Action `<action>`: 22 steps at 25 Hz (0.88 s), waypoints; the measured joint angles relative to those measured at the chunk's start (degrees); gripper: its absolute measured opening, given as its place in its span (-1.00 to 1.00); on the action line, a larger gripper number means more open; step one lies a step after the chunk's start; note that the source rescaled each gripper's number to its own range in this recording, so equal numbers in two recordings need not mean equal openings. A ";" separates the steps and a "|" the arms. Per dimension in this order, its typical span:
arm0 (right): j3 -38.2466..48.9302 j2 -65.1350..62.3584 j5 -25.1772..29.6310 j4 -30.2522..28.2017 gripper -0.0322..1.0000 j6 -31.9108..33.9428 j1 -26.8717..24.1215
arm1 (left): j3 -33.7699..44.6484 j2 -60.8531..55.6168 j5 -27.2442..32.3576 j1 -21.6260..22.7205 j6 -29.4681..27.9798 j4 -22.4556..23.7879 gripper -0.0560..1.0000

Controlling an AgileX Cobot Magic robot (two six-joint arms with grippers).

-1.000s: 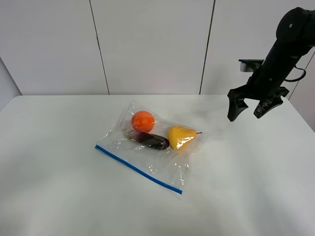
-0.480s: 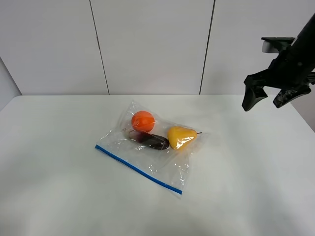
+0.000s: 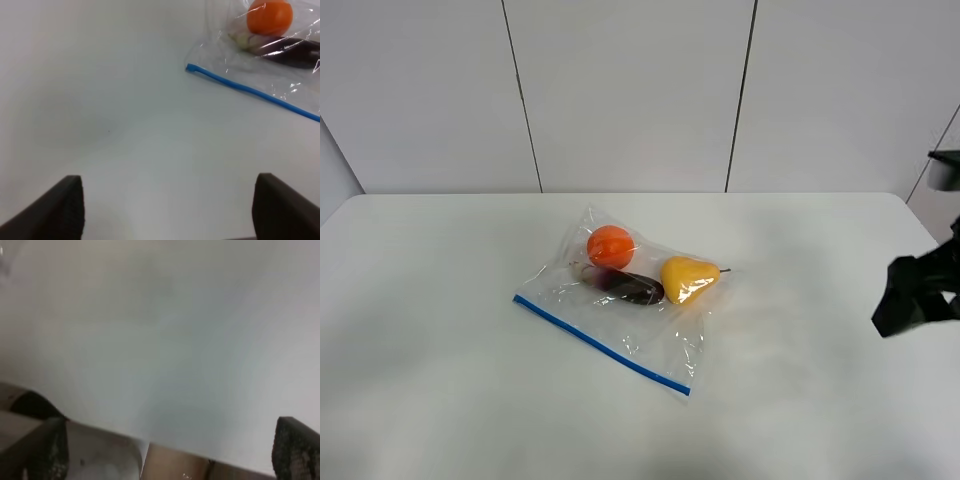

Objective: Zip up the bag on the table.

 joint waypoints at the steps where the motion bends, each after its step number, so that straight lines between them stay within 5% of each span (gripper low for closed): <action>1: 2.49 -2.27 -0.18 0.00 0.82 0.00 0.00 | 0.00 0.00 0.00 0.00 0.00 0.00 0.84; 12: 23.72 -37.22 -5.38 -0.08 0.82 0.06 0.00 | 0.00 0.00 0.00 0.00 0.00 0.00 0.84; 22: 26.06 -55.94 -10.30 -2.15 0.82 4.03 0.00 | 0.00 0.00 0.00 0.00 0.00 0.00 0.84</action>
